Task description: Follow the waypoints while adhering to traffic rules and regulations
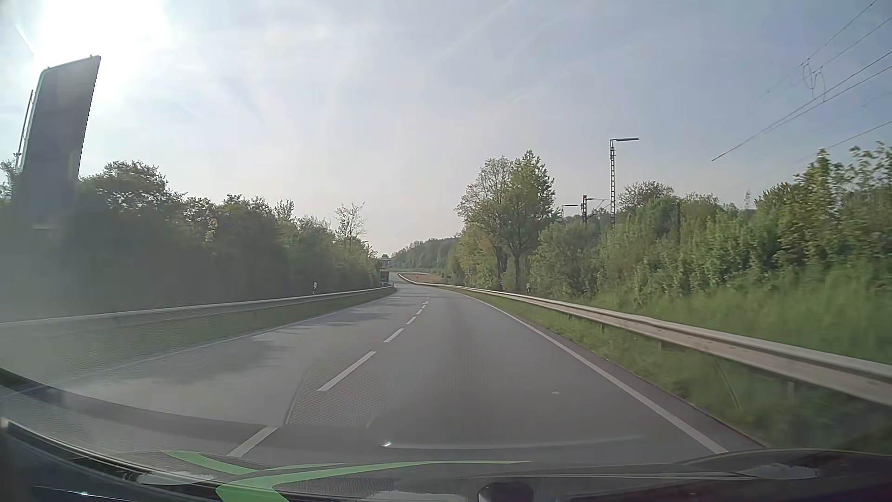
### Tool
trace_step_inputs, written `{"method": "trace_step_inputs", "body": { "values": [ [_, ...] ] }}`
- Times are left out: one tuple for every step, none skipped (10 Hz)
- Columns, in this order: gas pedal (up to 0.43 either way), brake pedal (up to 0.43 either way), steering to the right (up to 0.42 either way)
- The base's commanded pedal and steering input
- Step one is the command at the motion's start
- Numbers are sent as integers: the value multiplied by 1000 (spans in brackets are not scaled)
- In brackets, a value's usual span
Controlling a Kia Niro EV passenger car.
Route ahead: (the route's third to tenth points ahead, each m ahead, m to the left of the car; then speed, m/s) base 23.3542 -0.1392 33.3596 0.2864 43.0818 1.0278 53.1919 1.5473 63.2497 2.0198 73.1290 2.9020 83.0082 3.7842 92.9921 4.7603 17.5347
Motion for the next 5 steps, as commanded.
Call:
{"method": "trace_step_inputs", "body": {
  "values": [
    [87,0,-5],
    [87,0,-2],
    [87,0,-2],
    [87,0,-2],
    [87,0,-2]
  ]
}}
